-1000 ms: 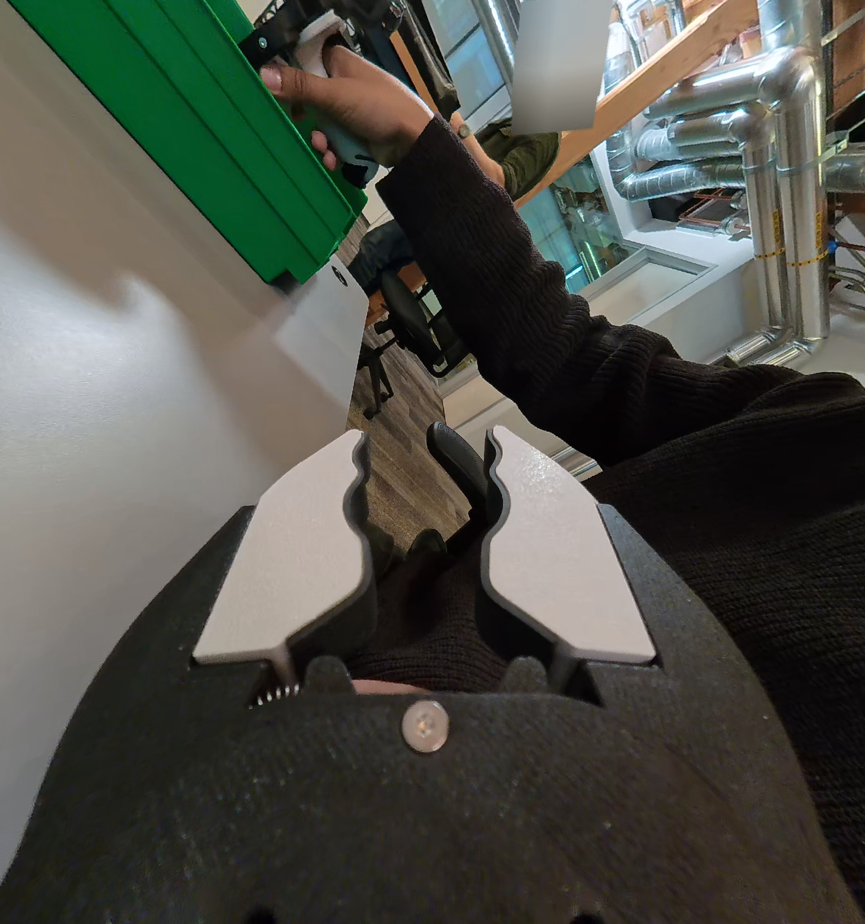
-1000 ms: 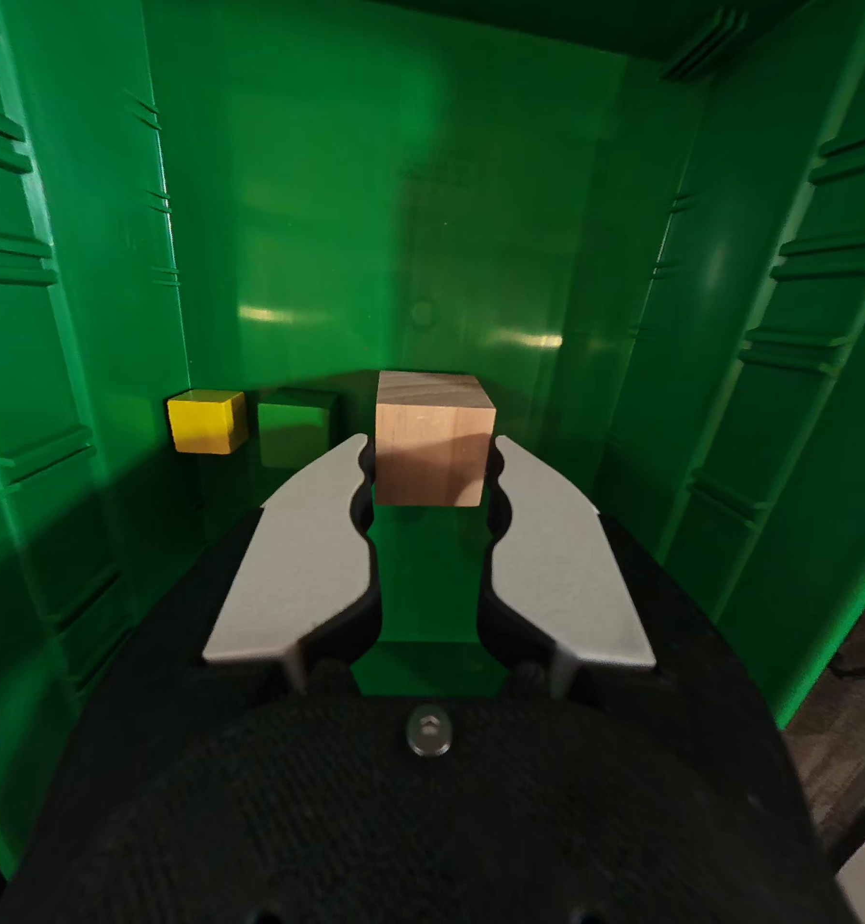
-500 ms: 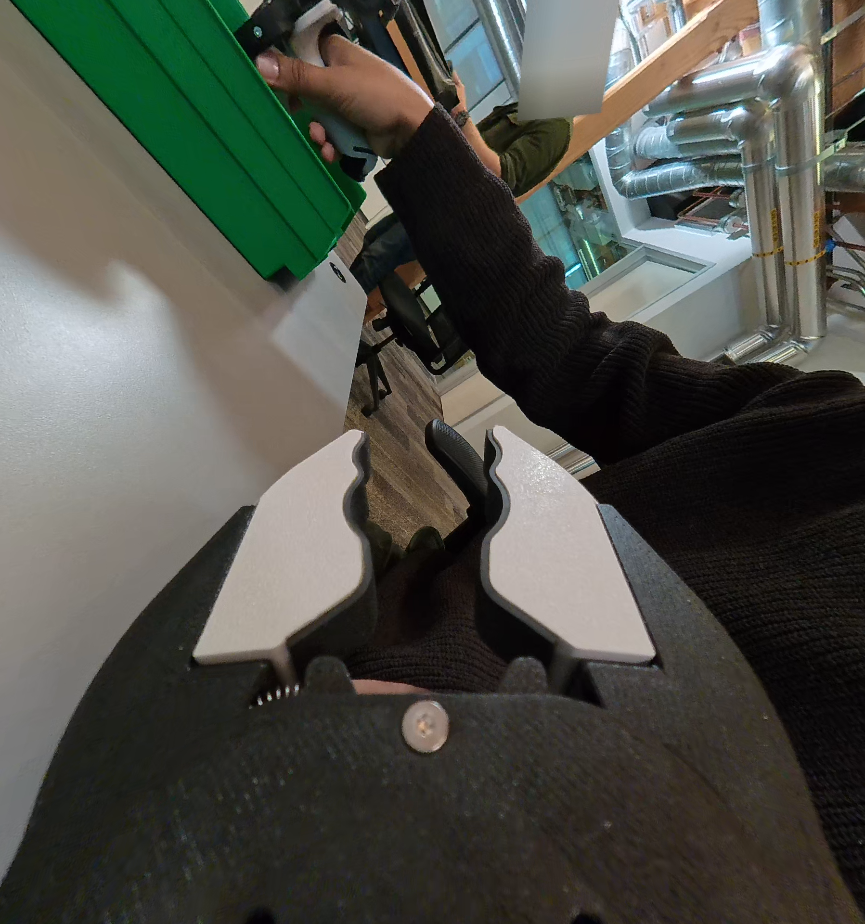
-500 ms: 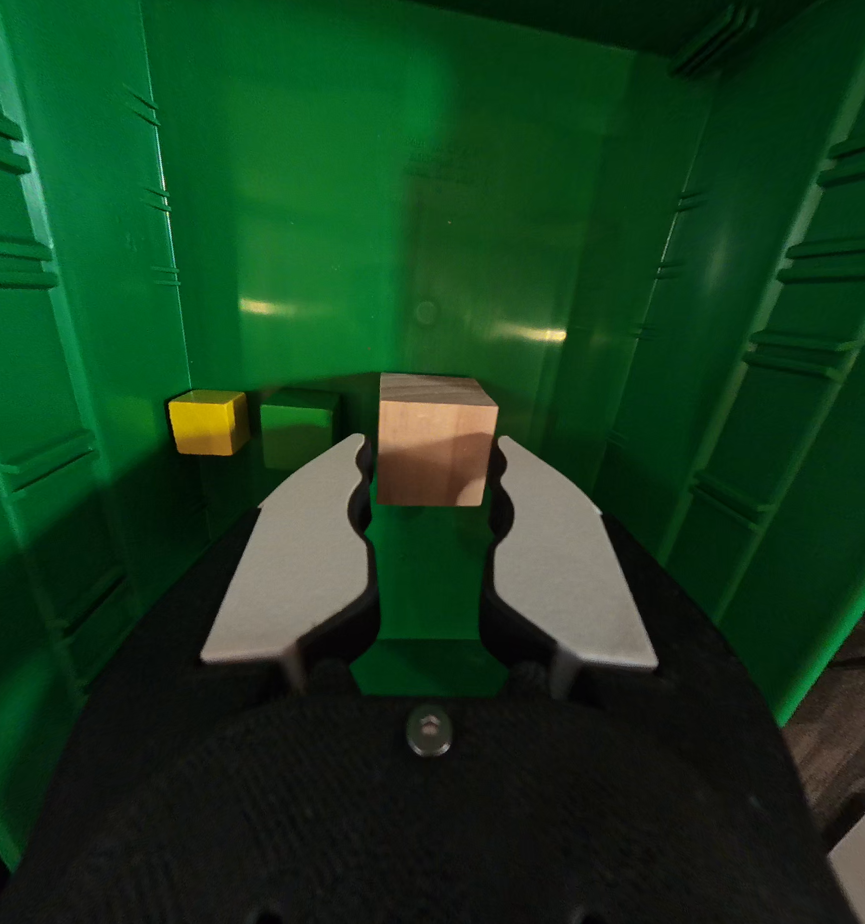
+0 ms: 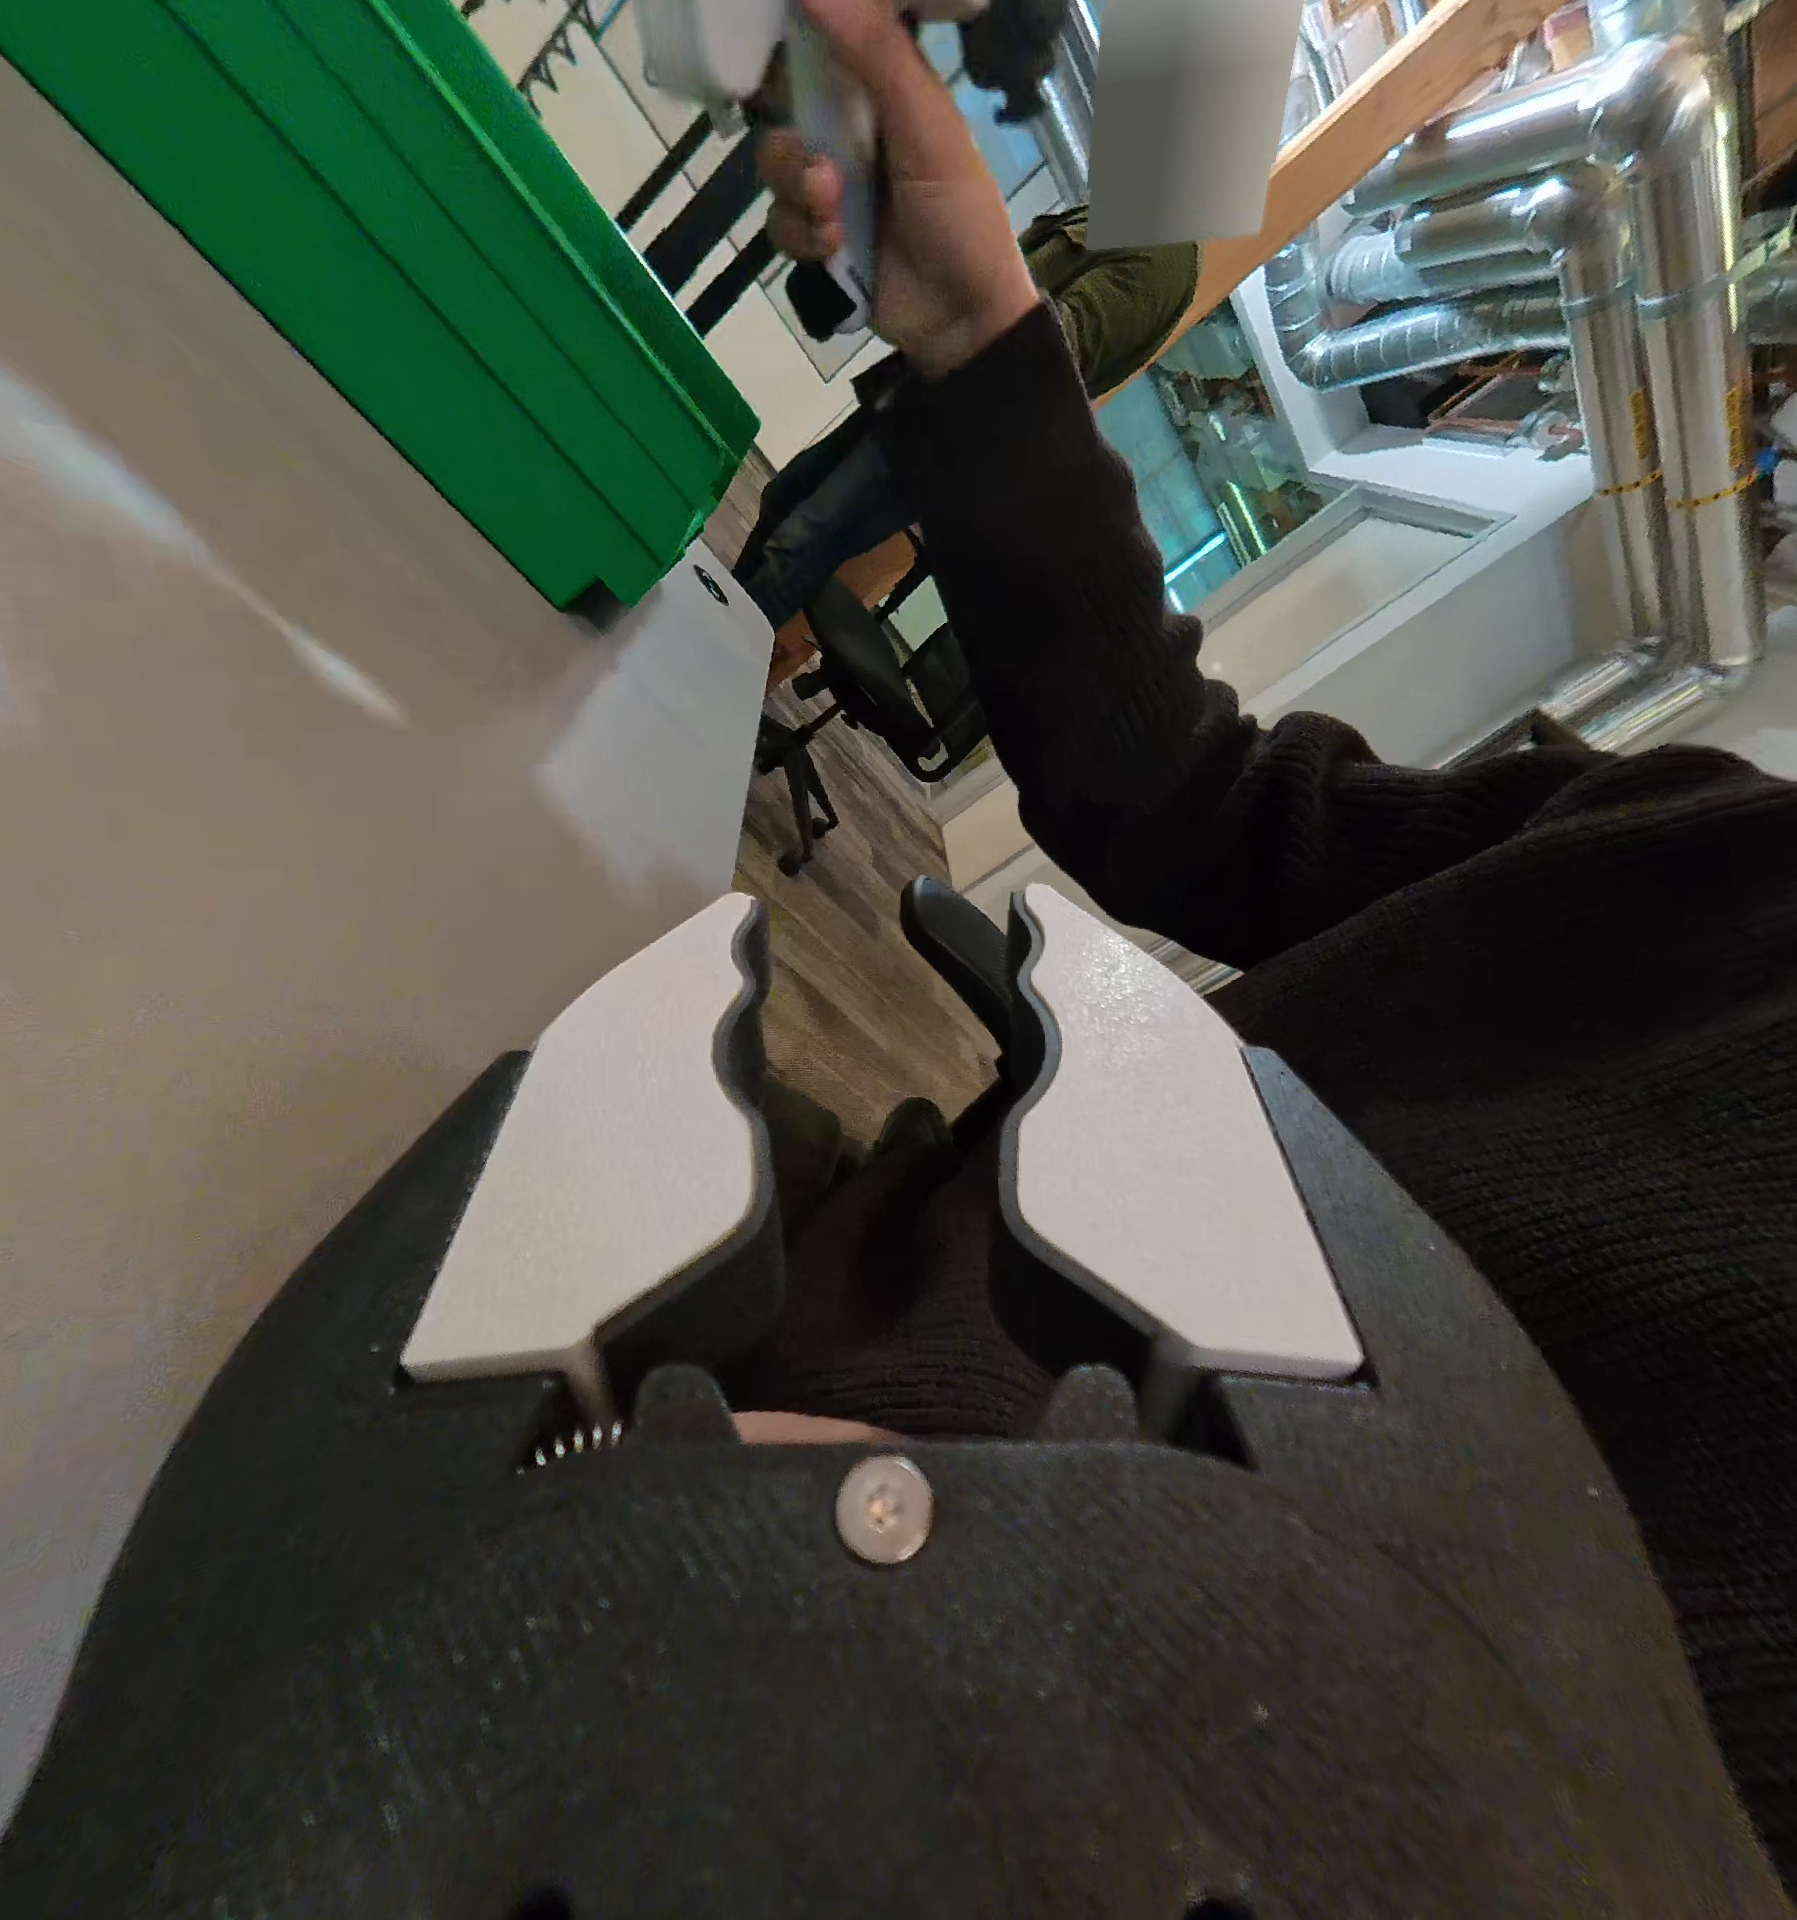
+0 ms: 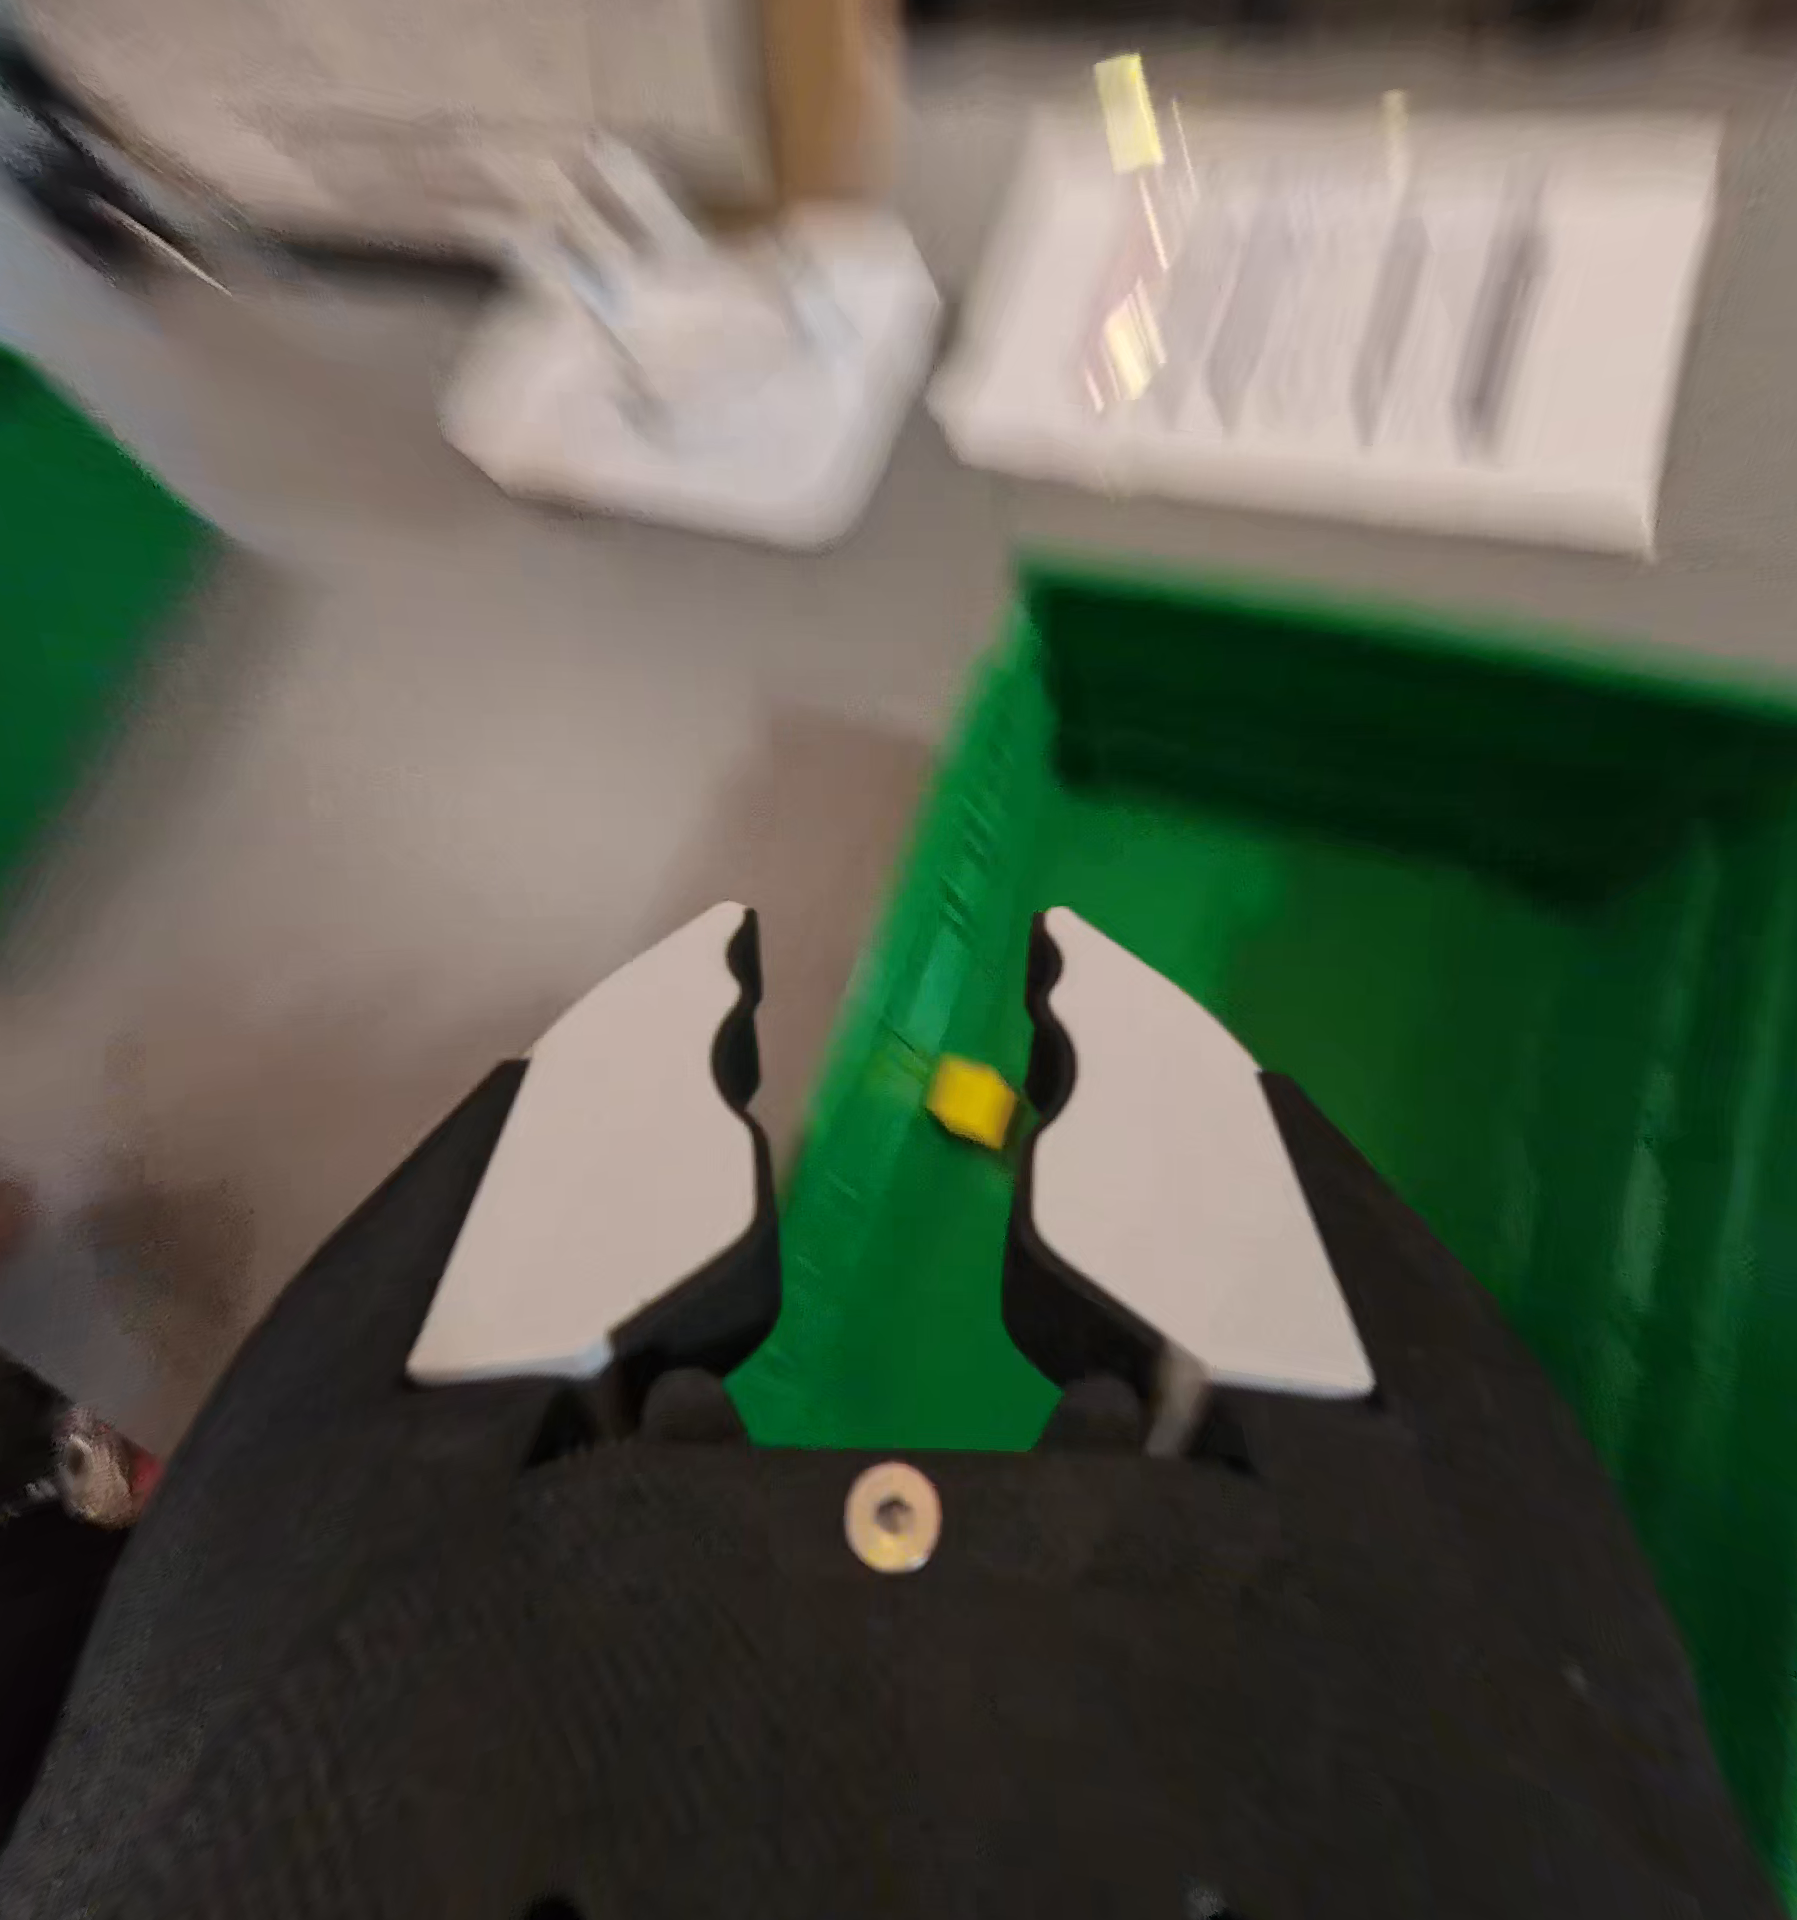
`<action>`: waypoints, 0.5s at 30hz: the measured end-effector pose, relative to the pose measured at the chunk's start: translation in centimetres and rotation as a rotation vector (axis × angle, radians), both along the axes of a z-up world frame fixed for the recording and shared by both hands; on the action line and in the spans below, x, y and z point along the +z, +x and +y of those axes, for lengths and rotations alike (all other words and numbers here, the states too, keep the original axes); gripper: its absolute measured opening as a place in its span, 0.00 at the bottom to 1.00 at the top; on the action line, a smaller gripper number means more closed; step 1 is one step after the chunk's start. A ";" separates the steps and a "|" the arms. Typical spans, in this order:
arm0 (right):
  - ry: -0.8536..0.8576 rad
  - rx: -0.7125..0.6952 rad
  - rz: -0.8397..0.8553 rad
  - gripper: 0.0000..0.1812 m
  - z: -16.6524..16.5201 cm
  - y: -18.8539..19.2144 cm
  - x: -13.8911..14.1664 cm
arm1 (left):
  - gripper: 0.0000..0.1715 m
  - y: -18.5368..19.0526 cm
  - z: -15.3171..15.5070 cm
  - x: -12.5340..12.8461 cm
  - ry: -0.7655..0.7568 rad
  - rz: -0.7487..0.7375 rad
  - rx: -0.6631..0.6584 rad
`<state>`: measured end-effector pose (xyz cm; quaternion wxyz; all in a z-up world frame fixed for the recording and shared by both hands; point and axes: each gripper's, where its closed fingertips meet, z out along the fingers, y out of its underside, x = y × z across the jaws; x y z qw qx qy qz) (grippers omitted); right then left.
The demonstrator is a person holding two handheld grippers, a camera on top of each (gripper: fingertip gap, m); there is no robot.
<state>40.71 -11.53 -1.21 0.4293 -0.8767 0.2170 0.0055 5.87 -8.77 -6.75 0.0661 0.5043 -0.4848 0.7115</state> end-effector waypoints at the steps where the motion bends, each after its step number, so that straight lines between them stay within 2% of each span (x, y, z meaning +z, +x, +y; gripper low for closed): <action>1: 0.174 0.063 -0.036 0.25 1.0 -2.3 3.2 | 0.26 -0.1 0.0 0.1 0.027 -0.021 0.003; 3: 0.409 0.195 -0.023 0.29 1.9 -7.7 7.2 | 0.25 -0.4 0.0 0.5 0.103 -0.071 -0.009; 5: 0.575 0.318 0.055 0.30 2.4 -13.5 8.5 | 0.25 -0.5 0.6 0.9 0.224 -0.122 0.025; 6: 0.645 0.367 0.101 0.31 2.6 -16.3 8.3 | 0.28 -0.4 1.3 1.7 0.271 -0.152 0.063; 8: 0.716 0.427 0.202 0.31 3.2 -21.2 5.7 | 0.31 -0.7 3.6 4.6 0.341 -0.208 0.135; 10: 0.693 0.489 0.308 0.31 3.8 -25.6 1.3 | 0.35 -1.4 7.5 7.0 0.512 -0.240 0.214; 12: 0.588 0.570 0.404 0.31 4.1 -29.2 -2.5 | 0.37 -2.3 13.0 8.4 0.818 -0.236 0.327; 13: 0.540 0.617 0.428 0.30 4.1 -30.4 -3.4 | 0.37 -2.9 16.0 8.7 0.991 -0.218 0.369; 14: 0.534 0.635 0.426 0.28 4.2 -31.0 -3.7 | 0.34 -3.6 18.7 8.6 1.135 -0.182 0.366; 15: 0.537 0.642 0.421 0.28 4.3 -31.3 -3.7 | 0.32 -4.5 20.5 7.8 1.222 -0.122 0.291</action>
